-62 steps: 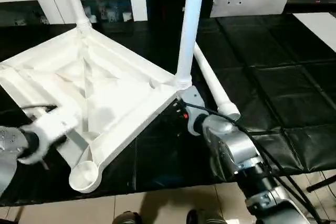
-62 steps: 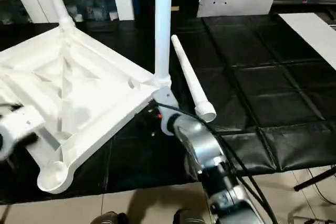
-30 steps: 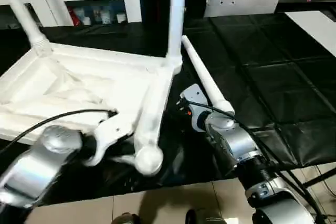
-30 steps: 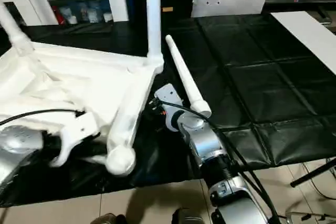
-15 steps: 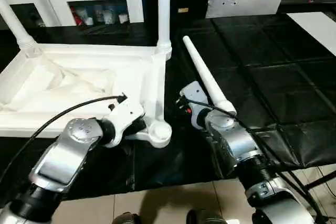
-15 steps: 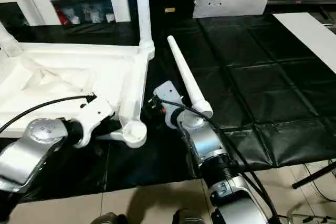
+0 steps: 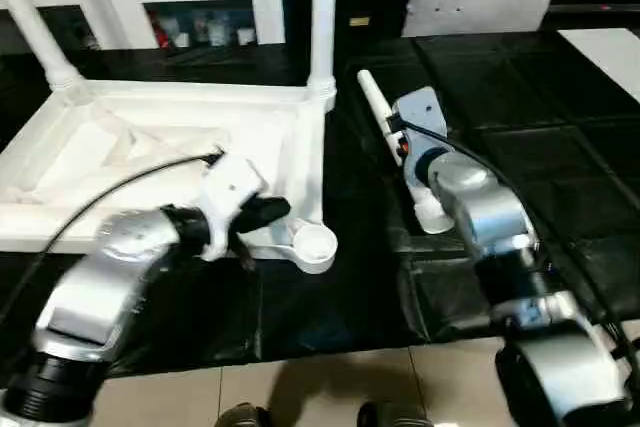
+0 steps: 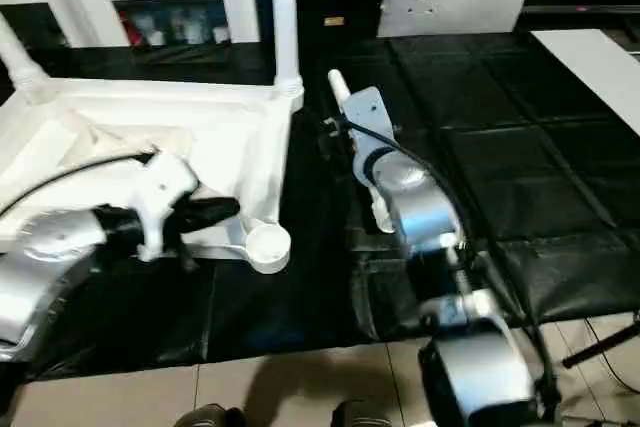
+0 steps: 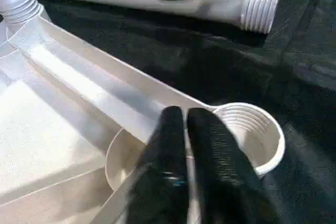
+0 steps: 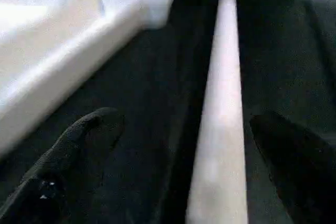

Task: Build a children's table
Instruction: Pick table leg

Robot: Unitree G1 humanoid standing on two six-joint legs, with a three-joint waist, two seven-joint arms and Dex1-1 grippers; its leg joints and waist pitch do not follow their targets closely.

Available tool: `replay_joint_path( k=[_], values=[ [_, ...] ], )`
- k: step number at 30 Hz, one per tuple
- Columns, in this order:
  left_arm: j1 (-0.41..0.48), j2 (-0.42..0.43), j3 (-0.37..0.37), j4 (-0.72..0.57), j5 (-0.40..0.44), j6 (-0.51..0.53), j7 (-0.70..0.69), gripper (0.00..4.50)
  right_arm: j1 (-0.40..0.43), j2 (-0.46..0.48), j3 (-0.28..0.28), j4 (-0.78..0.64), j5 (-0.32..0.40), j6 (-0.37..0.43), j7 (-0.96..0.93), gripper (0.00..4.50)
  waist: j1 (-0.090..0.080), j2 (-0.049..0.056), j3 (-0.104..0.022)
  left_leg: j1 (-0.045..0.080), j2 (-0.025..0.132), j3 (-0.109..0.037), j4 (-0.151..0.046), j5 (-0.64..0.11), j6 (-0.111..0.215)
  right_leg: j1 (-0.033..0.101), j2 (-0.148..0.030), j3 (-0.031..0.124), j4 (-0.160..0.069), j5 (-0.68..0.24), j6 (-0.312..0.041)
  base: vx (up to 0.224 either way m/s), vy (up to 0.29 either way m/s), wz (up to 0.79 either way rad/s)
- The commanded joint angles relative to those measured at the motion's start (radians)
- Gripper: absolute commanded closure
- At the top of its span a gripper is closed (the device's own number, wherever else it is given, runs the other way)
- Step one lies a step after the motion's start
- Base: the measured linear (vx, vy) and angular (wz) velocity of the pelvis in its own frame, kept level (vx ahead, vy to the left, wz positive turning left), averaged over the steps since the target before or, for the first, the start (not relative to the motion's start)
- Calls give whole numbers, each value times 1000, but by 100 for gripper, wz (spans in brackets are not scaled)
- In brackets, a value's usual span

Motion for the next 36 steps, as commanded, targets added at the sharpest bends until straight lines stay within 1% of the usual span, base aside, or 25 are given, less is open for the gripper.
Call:
replay_joint_path(
  k=[1,2,4,5,6,7,8,9,10,11,12,13,17,18,20,21,24,26,28,29,30,31,34,35,36],
  values=[
    [-14,9,8,-26,-23,14,-17,387,-37,-4,-8,39,7,53,5,0,3,14,-87,12,34,-14,-60,-145,2,62,-68,52,-62,-125,-241,0,0,0],
    [-15,9,9,-40,-35,21,-23,372,-58,-6,-17,72,14,68,3,0,4,12,-88,13,36,-13,-59,-145,4,62,-68,52,-63,-123,-241,0,0,0],
    [-13,7,8,-61,-49,30,-25,362,-98,-8,-32,140,24,91,4,0,3,13,-86,13,36,-14,-59,-151,2,61,-69,52,-60,-130,-247,0,0,0],
    [-13,5,5,-65,-52,33,-27,360,-118,-9,-37,179,28,94,6,0,3,14,-86,15,37,-14,-58,-160,2,60,-70,51,-63,-144,-248,0,0,0],
    [-13,5,5,-65,-52,33,-27,360,-118,-9,-37,179,28,94,6,0,2,15,-84,14,37,-14,-59,-169,-3,59,-69,51,-62,-153,-249,0,0,0],
    [-11,4,0,-68,-51,32,-26,334,-137,-10,-43,227,28,92,2,0,2,15,-85,15,37,-13,-58,-172,-5,58,-69,51,-62,-152,-249,0,0,0],
    [-12,3,-5,-67,-50,31,-26,334,-157,-13,-43,278,23,80,-1,0,4,15,-83,15,37,-13,-59,-175,-5,58,-69,51,-63,-155,-247,0,0,0],
    [-12,3,-7,-66,-49,30,-25,334,-161,-14,-43,291,21,78,-3,0,4,15,-82,14,37,-13,-59,-181,-6,58,-69,51,-64,-162,-247,0,0,0],
    [-12,4,-10,-64,-47,28,-25,324,-172,-16,-41,322,15,74,-10,0,4,16,-84,15,38,-13,-57,-180,-9,57,-71,51,-62,-163,-248,0,0,0],
    [-15,7,-15,-60,-45,26,-24,308,-192,-20,-39,371,7,75,-18,0,4,9,-84,15,37,-12,-57,-179,-8,58,-69,51,-64,-161,-247,0,0,0],
    [-15,10,-17,-60,-46,25,-24,308,-202,-22,-40,395,6,81,-24,0,4,12,-85,15,37,-13,-56,-177,-9,57,-70,51,-61,-162,-255,0,0,0],
    [-13,13,-16,-60,-47,25,-26,299,-207,-23,-42,407,7,90,-24,0,6,10,-84,14,37,-12,-56,-181,-8,58,-71,51,-62,-172,-251,0,0,0],
    [-5,26,-17,-71,-53,35,-28,271,-224,-28,-42,464,5,107,-27,0,5,11,-84,15,38,-13,-56,-187,-9,56,-70,50,-61,-179,-248,0,0,0],
    [-5,26,-17,-71,-53,35,-28,257,-224,-28,-42,464,5,107,-27,0,5,9,-83,12,37,-12,-56,-190,-9,58,-70,50,-62,-187,-245,0,0,0],
    [-4,32,-23,-73,-53,35,-30,252,-236,-30,-37,510,4,118,-7,0,5,11,-83,13,37,-12,-55,-193,-8,57,-71,50,-62,-195,-245,0,0,0],
    [-4,34,-27,-73,-53,34,-31,236,-241,-29,-36,526,8,127,8,0,5,11,-84,14,38,-12,-55,-196,-9,56,-71,50,-62,-199,-244,0,0,0],
    [-5,37,-30,-72,-50,28,-27,214,-240,-31,-24,516,11,161,45,0,6,12,-83,13,39,-13,-56,-203,-8,56,-69,49,-62,-198,-246,0,0,0],
    [-6,40,-34,-70,-47,23,-26,204,-237,-36,-16,495,18,186,75,37,7,12,-82,14,40,-13,-56,-209,-9,55,-69,49,-62,-205,-245,0,0,0],
    [-7,41,-34,-69,-47,22,-27,182,-235,-39,-14,489,20,189,81,42,8,12,-82,14,40,-13,-56,-208,-10,55,-70,49,-61,-207,-244,0,0,0],
    [-7,42,-35,-68,-46,21,-27,182,-234,-40,-12,489,21,187,91,42,7,12,-83,14,40,-13,-56,-212,-12,55,-70,49,-62,-211,-243,0,0,0],
    [-7,42,-35,-68,-46,21,-27,168,-234,-40,-12,489,21,187,91,71,7,12,-82,14,40,-13,-56,-215,-12,55,-70,49,-63,-215,-243,0,0,0],
    [-8,42,-36,-67,-46,20,-28,159,-233,-40,-10,489,21,186,97,81,7,12,-83,15,40,-13,-56,-213,-13,54,-71,49,-63,-216,-242,0,0,0],
    [-12,43,-41,-67,-47,18,-32,144,-231,-40,-3,490,15,184,107,85,8,12,-83,14,40,-13,-56,-209,-13,54,-71,50,-62,-214,-243,0,0,0],
    [-14,41,-43,-69,-51,20,-33,127,-229,-40,-5,487,15,187,108,114,8,12,-83,14,40,-13,-56,-207,-12,54,-71,50,-62,-209,-245,0,0,0],
    [-14,41,-43,-69,-51,20,-33,116,-229,-40,-5,487,15,187,108,124,8,12,-83,14,40,-13,-56,-205,-12,54,-71,49,-62,-206,-246,0,0,0]
  ],
)
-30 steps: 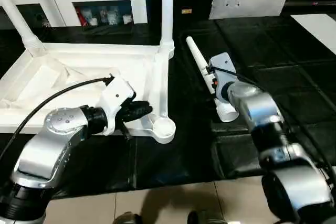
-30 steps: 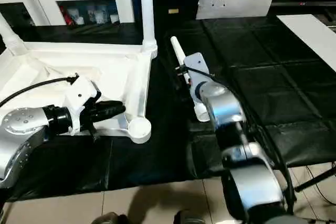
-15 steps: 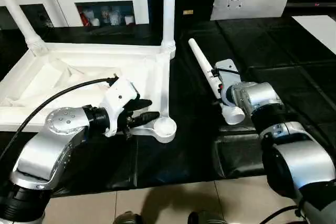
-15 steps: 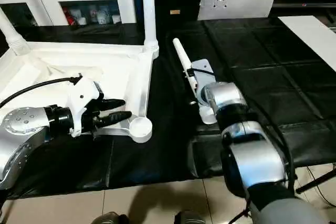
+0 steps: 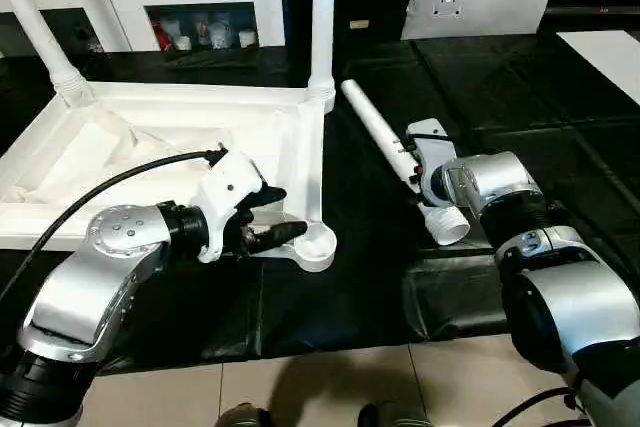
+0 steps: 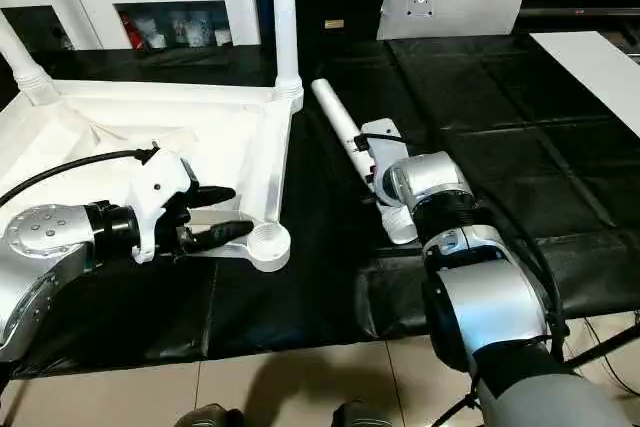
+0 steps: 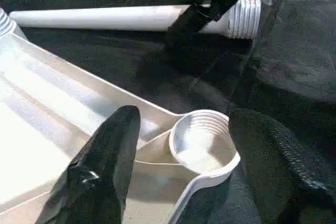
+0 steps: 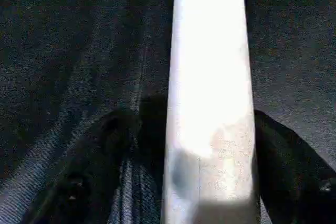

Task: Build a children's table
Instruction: Pick table leg

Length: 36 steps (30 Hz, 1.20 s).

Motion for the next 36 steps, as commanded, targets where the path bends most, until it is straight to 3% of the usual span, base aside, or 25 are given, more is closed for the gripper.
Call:
replay_joint_path(
  k=[1,2,5,8,11,17,18,19,21,22,25,26,27,28,29,30,31,32,34,35,36],
  values=[
    [-8,9,-11,-19,-2,0,-3,109,22,-1,6,-8,4,16,8,125,4,12,-83,12,39,-13,-61,-209,-13,53,-70,49,-71,-212,-245,0,0,0],
    [-9,11,-17,-17,1,-3,-2,105,24,-3,3,-16,6,18,7,128,5,21,-84,13,39,-14,-60,-211,-15,54,-71,49,-69,-211,-246,0,0,0],
    [-10,13,-21,-14,4,-6,-1,71,25,-5,1,-21,7,19,8,168,3,15,-85,12,39,-14,-61,-209,-14,54,-69,49,-70,-200,-246,0,0,0],
    [-11,14,-21,-12,5,-9,1,62,29,-7,-10,-39,15,15,5,175,4,14,-85,12,39,-13,-61,-202,-12,55,-69,49,-69,-195,-246,0,0,0],
    [-11,10,-21,-12,6,-13,5,24,36,-5,-29,-63,30,11,-2,217,4,14,-86,12,38,-13,-61,-203,-12,56,-69,49,-70,-199,-243,0,0,0],
    [-14,4,-26,-12,12,-18,16,0,66,-3,-62,-122,46,21,-40,262,4,14,-86,12,38,-13,-61,-195,-14,55,-68,49,-71,-197,-238,0,0,0],
    [-14,1,-26,-12,11,-19,17,0,71,-3,-76,-134,51,17,-59,264,4,14,-86,13,37,-13,-61,-197,-15,55,-69,50,-72,-201,-237,0,0,0],
    [-16,-7,-27,-12,12,-23,25,0,92,2,-151,-181,86,10,-137,265,5,13,-85,13,37,-13,-62,-192,-18,55,-68,51,-74,-205,-231,0,0,0],
    [-15,-11,-27,-12,12,-25,29,0,107,5,-188,-216,104,10,-168,266,5,12,-87,14,36,-12,-61,-186,-21,56,-68,51,-73,-202,-224,0,0,0],
    [-14,-18,-31,-11,17,-32,35,0,142,21,-248,-292,135,-19,-211,266,5,14,-88,13,35,-12,-61,-181,-21,56,-66,50,-74,-192,-220,0,0,0],
    [-14,-25,-32,-9,17,-37,40,0,165,28,-273,-342,145,-22,-231,266,7,13,-92,13,34,-12,-62,-161,-18,57,-65,49,-70,-173,-215,0,0,0],
    [-16,-40,-34,-4,18,-49,53,0,221,44,-283,-444,158,-158,-221,266,7,17,-87,12,34,-11,-63,-173,-17,55,-65,48,-74,-179,-211,0,0,0],
    [-17,-46,-34,-2,18,-53,57,0,238,47,-283,-476,162,-203,-212,266,10,14,-89,13,36,-10,-62,-185,-16,55,-69,50,-77,-188,-195,0,0,0],
    [-18,-53,-35,0,20,-60,64,0,264,52,-282,-521,167,-266,-198,266,7,14,-90,12,34,-11,-62,-172,-12,57,-66,49,-74,-176,-200,0,0,0],
    [-26,-78,-32,17,28,-83,92,0,300,70,-295,-600,192,-348,-181,266,8,15,-88,11,34,-11,-63,-175,-9,56,-67,50,-76,-182,-200,0,0,0],
    [-30,-90,-29,26,32,-94,106,0,313,80,-304,-634,212,-364,-167,267,8,14,-87,11,35,-9,-63,-181,-4,56,-66,51,-79,-188,-194,0,0,0],
    [-38,-115,-21,42,35,-110,130,0,340,108,-333,-711,279,-374,-116,267,7,13,-89,12,36,-11,-62,-181,1,57,-67,51,-77,-195,-185,0,0,0],
    [-42,-125,-18,49,36,-116,141,0,352,120,-346,-746,310,-376,-91,267,6,15,-84,11,34,-9,-64,-194,19,56,-64,52,-84,-206,-177,0,0,0],
    [-49,-146,-7,58,26,-121,155,0,394,148,-360,-846,402,-343,-1,267,5,14,-85,10,35,-14,-68,-194,25,59,-64,49,-83,-221,-174,0,0,0],
    [-49,-148,-6,59,25,-121,156,0,397,150,-360,-853,407,-341,5,267,1,15,-83,10,35,-15,-68,-201,26,58,-64,48,-85,-239,-173,0,0,0],
    [-51,-162,6,64,14,-123,165,0,442,157,-339,-932,461,-312,75,267,3,19,-83,12,36,-15,-68,-205,23,56,-65,48,-86,-250,-173,0,0,0]
  ],
)
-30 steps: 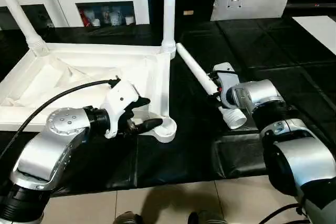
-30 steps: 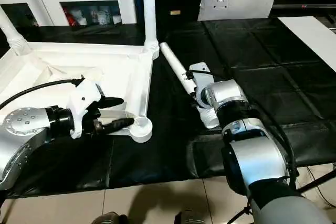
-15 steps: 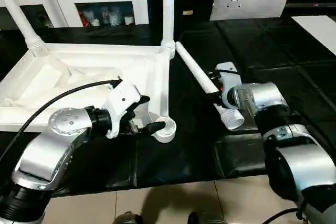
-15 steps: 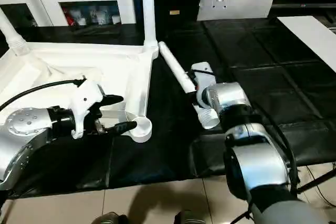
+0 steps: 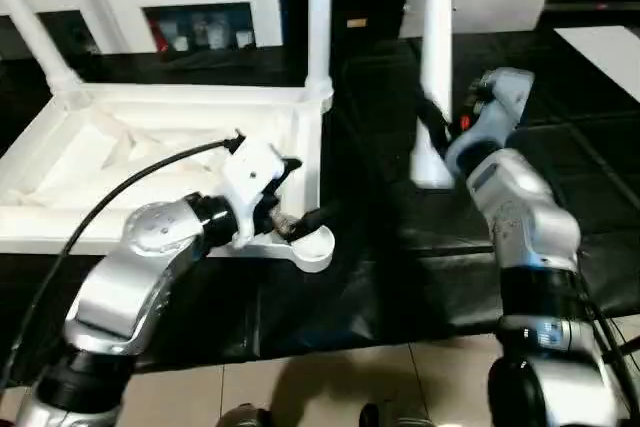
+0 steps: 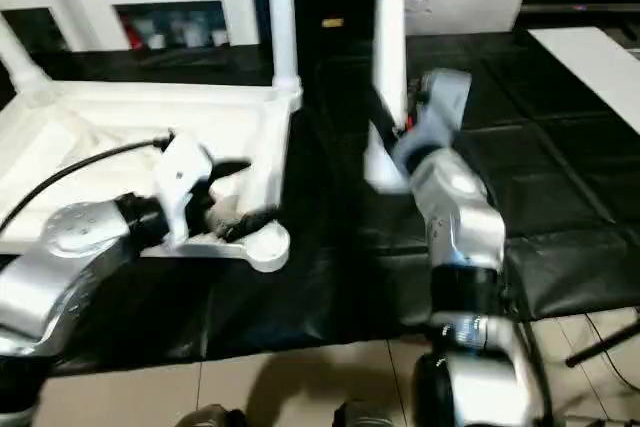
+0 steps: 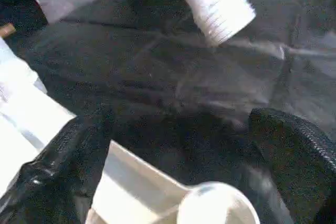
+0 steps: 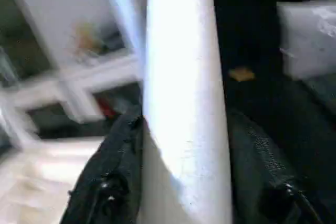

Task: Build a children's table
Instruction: Pick table leg

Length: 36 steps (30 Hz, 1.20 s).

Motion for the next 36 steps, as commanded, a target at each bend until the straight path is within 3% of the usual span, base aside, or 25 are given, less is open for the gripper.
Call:
replay_joint_path(
  k=[1,5,8,9,11,12,15,21,25,26,28,30,32,36],
  values=[
    [-4,-5,26,11,-10,-7,13,0,63,-2,32,-100,79,28,112,267,5,9,-83,10,36,-15,-68,-204,29,57,-64,49,-89,-250,-169,0,0,0],
    [2,4,28,14,-8,-13,5,0,154,-58,143,-182,119,49,258,267,7,9,-81,8,35,-17,-68,-209,30,57,-65,47,-93,-283,-166,0,0,0],
    [5,8,32,19,-7,-21,6,0,177,-81,170,-204,117,64,290,267,5,8,-79,8,35,-19,-70,-225,25,54,-67,47,-97,-331,-157,0,0,0],
    [6,11,33,22,-6,-24,7,0,171,-85,173,-180,67,35,257,267,4,3,-81,9,35,-18,-69,-223,24,53,-66,47,-98,-337,-155,0,0,0],
    [5,10,34,24,-4,-25,9,0,165,-87,170,-158,26,12,219,267,5,4,-79,11,35,-17,-69,-217,11,48,-68,49,-97,-351,-152,0,0,0],
    [6,9,35,25,-1,-27,11,0,146,-80,157,-123,-35,-54,139,267,6,5,-80,10,35,-18,-69,-211,7,48,-70,49,-97,-352,-150,0,0,0],
    [5,6,36,29,1,-33,16,0,124,-74,150,-95,-95,-136,40,267,4,5,-82,11,34,-16,-67,-203,1,46,-69,50,-95,-333,-154,0,0,0],
    [-21,-34,39,64,27,-59,80,0,118,-56,160,-71,-202,-226,-113,267,2,4,-88,6,33,-14,-65,-162,12,52,-65,51,-86,-241,-166,0,0,0],
    [-43,-63,52,88,41,-68,131,0,117,-30,143,-50,-225,-278,-182,267,0,3,-87,5,31,-12,-64,-169,17,53,-65,50,-87,-243,-167,0,0,0],
    [-59,-89,69,104,32,-72,158,0,125,-27,149,-40,-222,-294,-177,267,0,-10,-92,5,31,-11,-63,-169,18,57,-65,50,-88,-250,-161,0,0,0],
    [-89,-148,114,121,-23,-66,190,0,149,-19,164,-39,-169,-296,-99,267,2,-2,-91,5,30,-11,-60,-166,24,57,-66,50,-88,-249,-162,0,0,0],
    [-106,-194,152,122,-100,-49,186,0,173,0,162,-66,-55,-253,15,267,5,-5,-92,2,30,-11,-58,-173,47,63,-71,51,-91,-244,-169,0,0,0],
    [-110,-218,170,116,-162,-27,162,0,190,-4,172,-92,12,-206,92,267,5,-7,-93,-3,32,-13,-60,-155,63,64,-67,48,-86,-211,-182,0,0,0],
    [-117,-260,203,96,-326,62,103,0,222,-29,184,-126,164,-76,253,267,8,-8,-93,-1,33,-12,-58,-137,80,63,-66,47,-85,-195,-203,0,0,0]
  ],
)
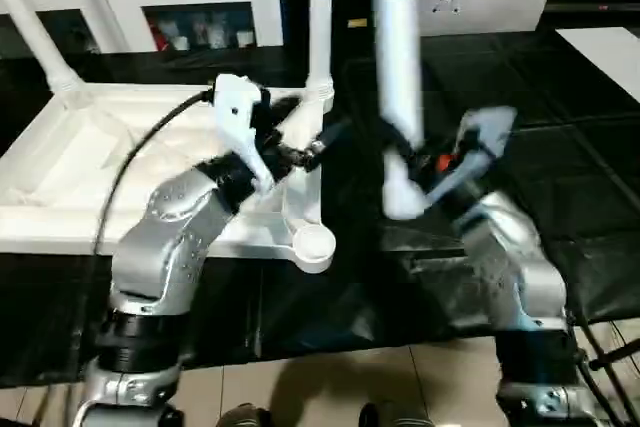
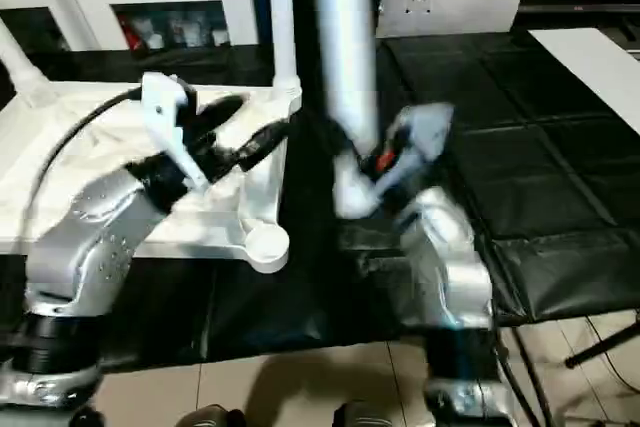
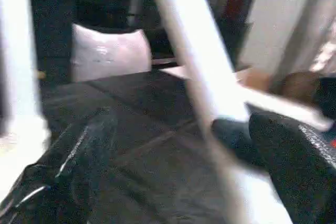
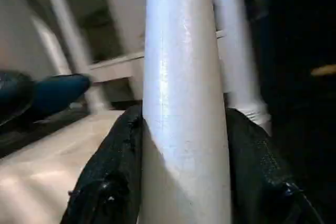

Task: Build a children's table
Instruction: Pick table leg

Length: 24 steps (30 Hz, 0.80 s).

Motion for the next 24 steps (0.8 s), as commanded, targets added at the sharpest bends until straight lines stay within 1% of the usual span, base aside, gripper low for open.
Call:
replay_joint_path(
  k=[1,2,3,4,5,6,7,8,9,10,11,12,13,14,15,16,18,20,21,22,24],
  values=[
    [-7,-14,26,-21,-79,65,-22,0,7,-15,-1,-53,97,64,89,267,11,-7,-87,3,34,-11,-57,-143,79,63,-68,48,-86,-231,-201,0,0,0],
    [-9,-18,31,-21,-85,76,-22,0,9,-19,0,-54,109,72,101,267,12,-6,-87,4,36,-11,-58,-145,79,61,-68,47,-88,-242,-195,0,0,0],
    [-10,-19,34,-21,-93,91,-23,0,11,-24,3,-59,121,81,118,267,13,-7,-87,5,36,-11,-59,-147,75,59,-67,47,-89,-258,-186,0,0,0],
    [-14,-20,41,-20,-114,128,-23,0,17,-38,10,-72,152,106,159,267,16,-7,-86,6,35,-11,-59,-150,72,59,-67,47,-91,-274,-179,0,0,0],
    [-14,-20,43,-20,-119,137,-24,0,18,-41,12,-75,160,112,169,267,15,-7,-85,6,34,-10,-58,-151,70,60,-66,46,-91,-281,-176,0,0,0],
    [-17,-19,46,-19,-132,156,-24,0,21,-49,15,-83,176,127,192,267,19,-7,-84,6,34,-11,-59,-151,70,59,-67,46,-94,-293,-170,0,0,0],
    [-19,-11,48,-17,-158,180,-23,0,25,-67,24,-94,203,159,233,267,24,-8,-86,6,34,-12,-58,-146,68,60,-66,46,-94,-305,-159,0,0,0],
    [-22,-8,54,-13,-197,211,-20,0,26,-83,34,-102,218,185,265,267,25,-11,-85,6,34,-10,-59,-145,68,58,-66,47,-95,-307,-157,0,0,0],
    [-22,-8,54,-13,-197,211,-20,0,26,-83,34,-102,218,185,265,267,28,-9,-86,6,34,-12,-58,-137,66,58,-66,46,-94,-306,-158,0,0,0],
    [-25,-13,64,-12,-231,237,-19,0,27,-94,43,-106,230,206,284,267,28,-9,-85,6,35,-12,-59,-136,65,56,-67,46,-95,-308,-156,0,0,0],
    [-26,-15,67,-13,-240,244,-19,0,27,-97,45,-107,233,212,288,267,29,-9,-86,5,34,-12,-59,-133,62,57,-67,45,-94,-305,-159,0,0,0],
    [-30,-24,78,-15,-269,255,-19,0,29,-104,53,-110,233,219,298,267,30,-9,-86,5,35,-12,-59,-133,61,57,-67,45,-93,-300,-161,0,0,0],
    [-32,-29,84,-16,-285,261,-20,0,30,-109,58,-111,232,223,303,267,30,-9,-87,5,35,-12,-59,-129,60,57,-67,45,-93,-296,-161,0,0,0],
    [-39,-39,94,-14,-303,264,-15,0,29,-111,61,-110,232,226,308,267,30,-14,-86,4,35,-12,-59,-125,62,57,-67,46,-94,-289,-162,0,0,0],
    [-52,-54,111,-12,-335,274,-15,0,26,-115,65,-106,234,229,312,267,31,-14,-86,4,34,-11,-58,-124,61,58,-68,45,-93,-291,-163,0,0,0],
    [-55,-56,114,-12,-339,276,-15,27,25,-116,66,-105,235,229,312,267,32,-13,-86,4,34,-11,-58,-123,61,58,-69,45,-94,-294,-164,0,0,0],
    [-66,-66,121,-12,-351,273,-14,34,20,-117,66,-102,242,234,312,267,33,-10,-89,3,37,-14,-59,-109,66,59,-69,43,-92,-271,-163,0,0,0],
    [-68,-68,117,-18,-363,273,-12,37,18,-118,67,-104,247,242,313,267,32,-12,-88,4,38,-14,-60,-113,70,59,-69,42,-93,-266,-163,0,0,0],
    [-68,-68,117,-20,-366,275,-10,71,17,-118,67,-105,248,244,314,267,32,-11,-88,4,38,-13,-60,-112,70,59,-69,42,-94,-266,-161,0,0,0],
    [-68,-67,115,-21,-370,278,-9,71,16,-119,67,-105,249,248,316,267,33,-9,-89,4,38,-14,-60,-109,70,59,-69,42,-93,-262,-162,0,0,0],
    [-67,-63,106,-20,-367,280,-7,80,15,-120,70,-104,245,246,314,267,32,-11,-90,2,37,-13,-60,-105,71,60,-69,42,-93,-253,-162,0,0,0]
  ],
)
